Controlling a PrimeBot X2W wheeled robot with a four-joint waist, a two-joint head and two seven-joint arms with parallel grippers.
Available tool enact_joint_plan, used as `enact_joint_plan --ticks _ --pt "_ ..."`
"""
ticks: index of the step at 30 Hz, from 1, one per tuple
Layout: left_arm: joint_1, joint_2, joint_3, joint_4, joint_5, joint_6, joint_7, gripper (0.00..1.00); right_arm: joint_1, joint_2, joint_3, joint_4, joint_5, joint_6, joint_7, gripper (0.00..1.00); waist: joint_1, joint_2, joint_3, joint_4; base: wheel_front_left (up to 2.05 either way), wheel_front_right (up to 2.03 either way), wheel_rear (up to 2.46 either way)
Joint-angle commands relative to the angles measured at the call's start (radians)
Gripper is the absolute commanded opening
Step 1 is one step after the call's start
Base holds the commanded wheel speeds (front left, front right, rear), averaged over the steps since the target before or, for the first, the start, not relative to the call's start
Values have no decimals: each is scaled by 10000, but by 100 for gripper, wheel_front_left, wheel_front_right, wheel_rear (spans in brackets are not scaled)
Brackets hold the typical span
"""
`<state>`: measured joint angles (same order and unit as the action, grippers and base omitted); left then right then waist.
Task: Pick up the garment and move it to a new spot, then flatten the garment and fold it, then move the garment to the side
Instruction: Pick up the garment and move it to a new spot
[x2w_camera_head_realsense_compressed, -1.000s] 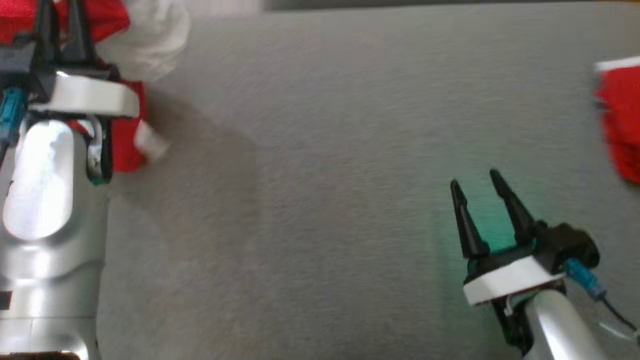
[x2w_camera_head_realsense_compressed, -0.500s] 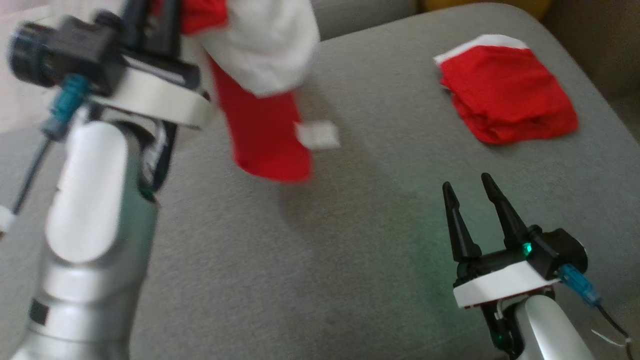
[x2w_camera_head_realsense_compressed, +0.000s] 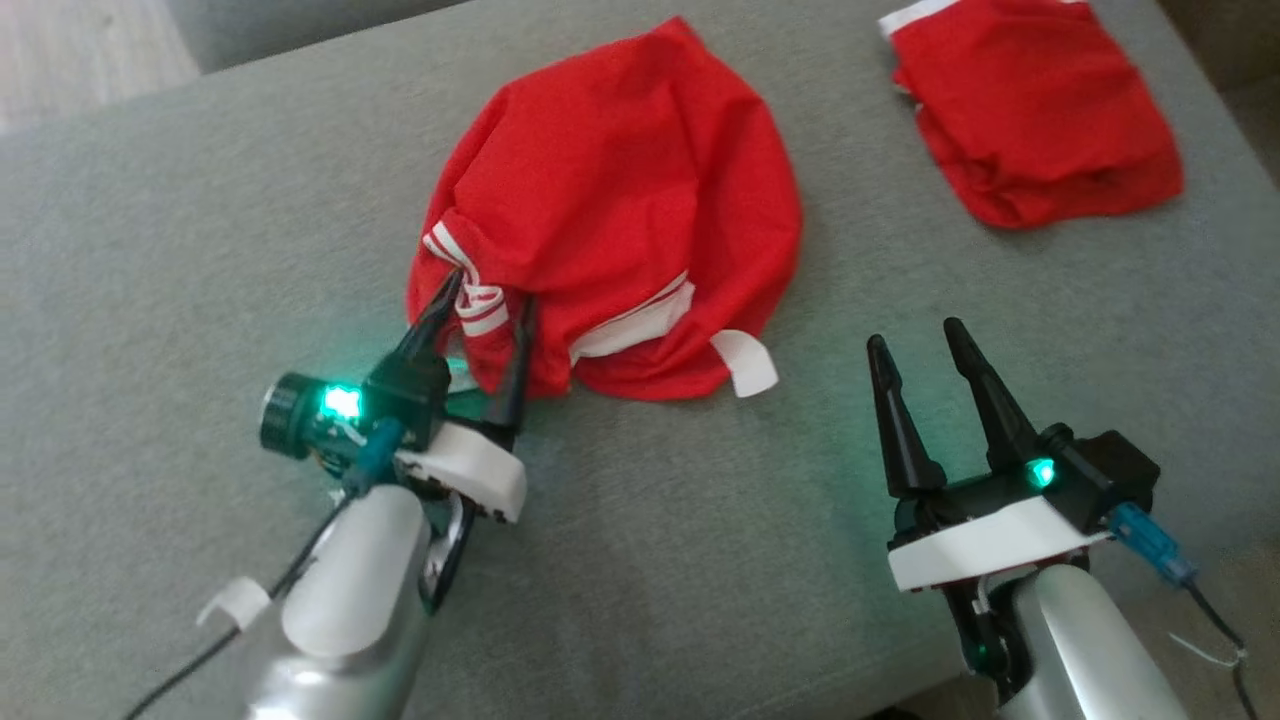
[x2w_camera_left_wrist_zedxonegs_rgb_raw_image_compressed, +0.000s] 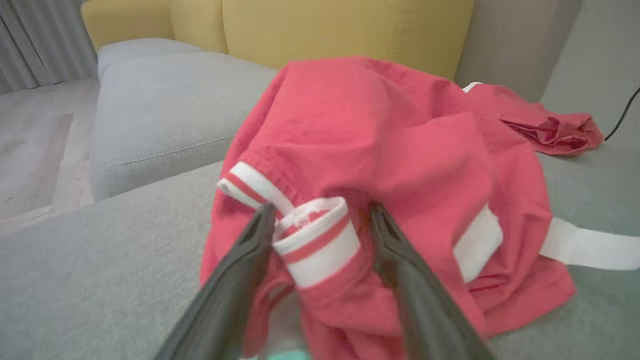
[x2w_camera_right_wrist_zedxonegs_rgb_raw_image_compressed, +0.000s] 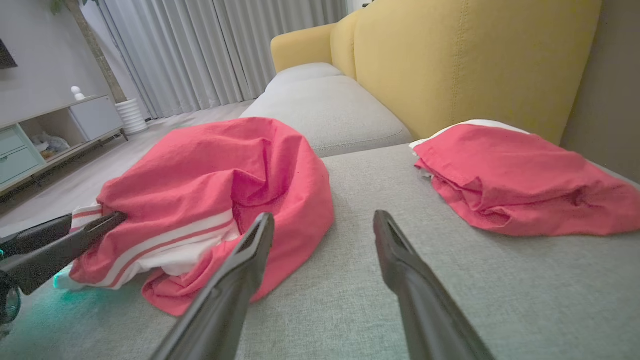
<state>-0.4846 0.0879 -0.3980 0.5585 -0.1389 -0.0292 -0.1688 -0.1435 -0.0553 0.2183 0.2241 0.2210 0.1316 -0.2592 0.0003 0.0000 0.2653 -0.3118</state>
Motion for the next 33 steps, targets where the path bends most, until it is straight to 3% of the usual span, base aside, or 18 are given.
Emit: enact_joint_plan --ticks 1,6,12,18,25,33 --pt "-286 -48 229 -57 -9 173 -432 100 -212 48 135 -242 13 -9 -26 100 -3 0 53 303 0 0 0" --pt "316 -287 195 -2 -302 621 -910 100 105 49 -307 -61 -229 -9 -26 100 -3 0 -528 1097 0 0 0" --pt "2482 -356 782 -2492 -529 1335 -926 100 661 50 -856 65 -489 -9 -26 100 -3 0 -1591 1927 0 0 0" --pt "4687 -372 1443 -4317 -570 1766 -927 100 1326 50 -1141 107 -626 -9 -26 100 -3 0 -2466 2538 0 0 0" --pt "5924 -375 1748 -5539 -160 2264 -928 100 1875 50 -1093 -26 -927 -9 -26 100 -3 0 -2867 2922 0 0 0" --pt "6313 -376 1816 -5849 163 2361 -929 100 2027 50 -1067 -32 -915 -9 -26 100 -3 0 -3075 3066 0 0 0"
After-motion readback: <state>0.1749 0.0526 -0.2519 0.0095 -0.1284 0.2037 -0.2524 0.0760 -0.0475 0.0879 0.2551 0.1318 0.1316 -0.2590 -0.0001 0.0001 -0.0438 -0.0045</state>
